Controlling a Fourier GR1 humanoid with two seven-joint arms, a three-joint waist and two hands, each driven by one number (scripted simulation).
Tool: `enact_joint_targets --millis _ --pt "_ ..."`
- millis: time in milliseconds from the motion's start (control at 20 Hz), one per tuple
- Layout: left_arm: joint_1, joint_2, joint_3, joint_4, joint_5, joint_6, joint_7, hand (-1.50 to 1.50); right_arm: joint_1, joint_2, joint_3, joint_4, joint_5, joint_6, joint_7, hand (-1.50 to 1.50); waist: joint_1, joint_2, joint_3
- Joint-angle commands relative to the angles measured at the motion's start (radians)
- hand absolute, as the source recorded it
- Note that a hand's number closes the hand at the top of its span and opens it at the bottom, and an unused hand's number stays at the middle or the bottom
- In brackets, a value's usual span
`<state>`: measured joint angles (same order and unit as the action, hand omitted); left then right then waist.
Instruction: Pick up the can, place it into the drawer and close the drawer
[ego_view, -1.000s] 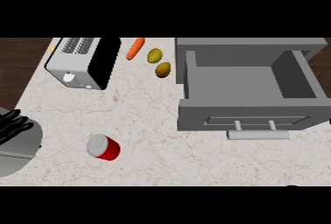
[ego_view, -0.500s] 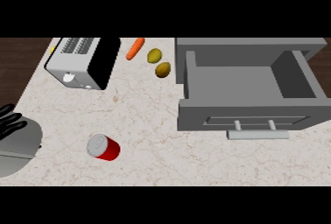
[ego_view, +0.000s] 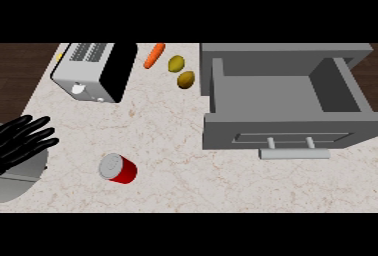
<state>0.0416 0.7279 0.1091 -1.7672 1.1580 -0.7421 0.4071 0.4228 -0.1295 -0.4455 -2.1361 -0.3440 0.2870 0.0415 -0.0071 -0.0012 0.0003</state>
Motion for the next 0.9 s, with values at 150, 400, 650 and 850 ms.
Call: enact_joint_targets --millis 150,400,650,850 --pt "-0.092 -0.134 -0.067 0.043 -0.132 0.079 0.052 -1.50 -0.029 -0.040 -0.100 0.065 -0.086 0.070 0.000 -1.50 -0.001 0.001 0.000" --pt "-0.061 -0.239 -0.070 0.068 -0.283 0.010 0.018 -1.50 -0.019 0.014 -0.088 -0.014 -0.033 0.049 0.045 -1.50 0.002 0.001 -0.001" --pt "-0.064 -0.306 -0.092 0.049 -0.365 0.042 0.027 -1.50 -0.008 0.034 -0.109 -0.067 -0.080 0.070 0.085 -1.50 0.003 0.000 0.000" --pt "-0.141 -0.409 -0.080 0.259 -0.584 -0.037 -0.114 -1.50 -0.010 -0.028 -0.175 -0.044 -0.149 0.103 0.116 -1.50 -0.005 0.002 -0.001"
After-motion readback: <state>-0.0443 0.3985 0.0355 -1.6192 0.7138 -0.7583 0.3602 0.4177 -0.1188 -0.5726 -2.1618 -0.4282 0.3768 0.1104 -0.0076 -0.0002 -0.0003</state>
